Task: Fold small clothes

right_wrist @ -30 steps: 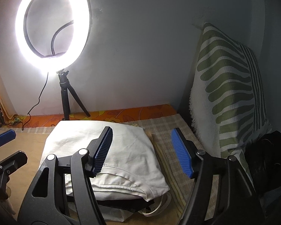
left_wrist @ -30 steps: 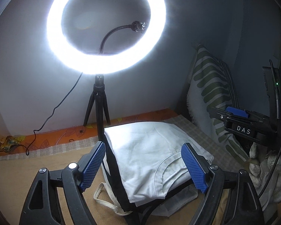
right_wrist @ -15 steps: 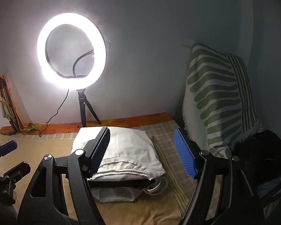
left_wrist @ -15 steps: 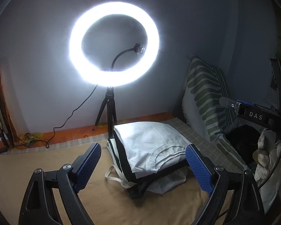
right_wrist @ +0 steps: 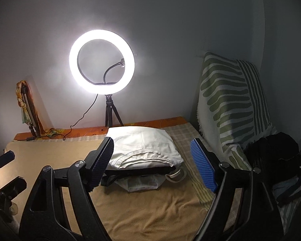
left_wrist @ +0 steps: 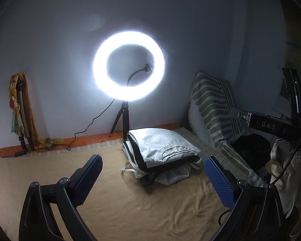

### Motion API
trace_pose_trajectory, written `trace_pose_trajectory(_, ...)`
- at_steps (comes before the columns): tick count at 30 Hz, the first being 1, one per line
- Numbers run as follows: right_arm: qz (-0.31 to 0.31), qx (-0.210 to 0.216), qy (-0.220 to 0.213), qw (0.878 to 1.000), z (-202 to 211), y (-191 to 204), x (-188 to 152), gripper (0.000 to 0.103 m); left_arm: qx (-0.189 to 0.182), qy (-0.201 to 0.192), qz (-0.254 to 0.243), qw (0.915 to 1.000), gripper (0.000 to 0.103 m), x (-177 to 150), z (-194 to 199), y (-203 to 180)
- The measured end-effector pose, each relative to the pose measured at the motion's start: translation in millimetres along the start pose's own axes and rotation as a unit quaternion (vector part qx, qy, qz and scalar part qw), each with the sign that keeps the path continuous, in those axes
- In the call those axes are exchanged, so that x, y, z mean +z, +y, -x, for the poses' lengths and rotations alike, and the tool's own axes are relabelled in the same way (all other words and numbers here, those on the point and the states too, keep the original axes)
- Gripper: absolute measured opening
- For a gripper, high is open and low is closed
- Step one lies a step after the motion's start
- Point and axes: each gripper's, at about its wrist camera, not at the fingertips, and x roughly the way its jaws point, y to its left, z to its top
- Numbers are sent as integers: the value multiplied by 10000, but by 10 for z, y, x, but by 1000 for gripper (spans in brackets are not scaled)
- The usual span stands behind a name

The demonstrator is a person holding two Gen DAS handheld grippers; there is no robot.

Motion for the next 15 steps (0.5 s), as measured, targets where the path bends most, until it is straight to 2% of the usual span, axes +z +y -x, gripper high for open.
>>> trace_pose_trajectory(2, -68, 9, 48, 10000, 102, 41, -117, 89, 46, -1, -111, 9999, 103, -98, 136, 7)
trace_pose_trajectory(10, -52, 123, 301, 9995, 303, 272, -613, 91, 86, 76, -232, 9997, 103, -583, 514, 124)
trace_pose_trajectory(15, -45, 169, 399, 9991, 358, 420, -926, 96, 130, 223, -437, 9987, 103, -908, 654, 132)
